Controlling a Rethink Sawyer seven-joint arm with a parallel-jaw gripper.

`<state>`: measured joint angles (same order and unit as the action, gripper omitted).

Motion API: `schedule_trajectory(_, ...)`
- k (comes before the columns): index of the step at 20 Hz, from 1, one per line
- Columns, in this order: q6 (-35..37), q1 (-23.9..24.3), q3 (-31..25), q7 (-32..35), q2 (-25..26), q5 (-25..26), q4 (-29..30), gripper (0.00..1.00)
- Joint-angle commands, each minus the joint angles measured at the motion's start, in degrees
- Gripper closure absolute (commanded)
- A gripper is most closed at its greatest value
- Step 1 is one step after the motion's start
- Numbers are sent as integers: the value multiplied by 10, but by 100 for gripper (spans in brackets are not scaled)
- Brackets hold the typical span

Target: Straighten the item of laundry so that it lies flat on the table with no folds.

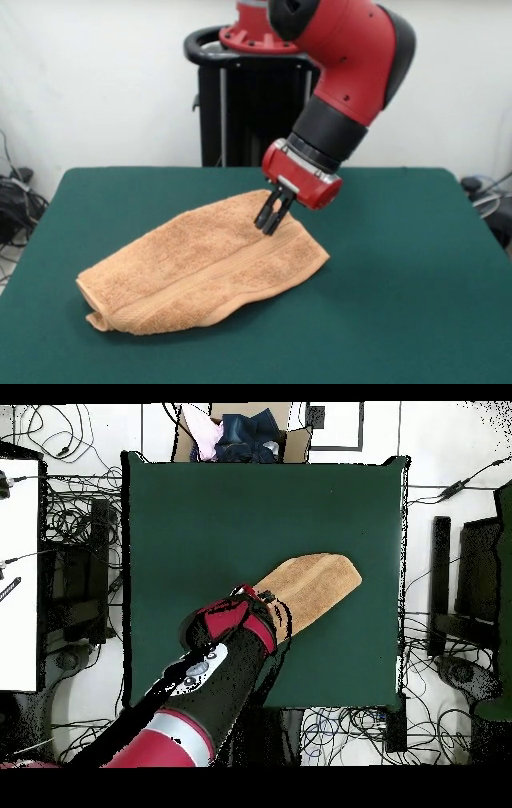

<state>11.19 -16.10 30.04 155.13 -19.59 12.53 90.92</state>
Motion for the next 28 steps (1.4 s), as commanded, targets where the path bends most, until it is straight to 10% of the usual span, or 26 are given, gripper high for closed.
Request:
schedule_trajectory(1,-13,24,-106,-39,20,36,-19,100)
schedule_trajectory(12,-23,28,-121,-25,17,53,-26,100)
schedule_trajectory(13,-23,25,-118,-24,19,59,-31,0)
schedule_trajectory(28,-4,39,-153,-14,18,49,-38,0)
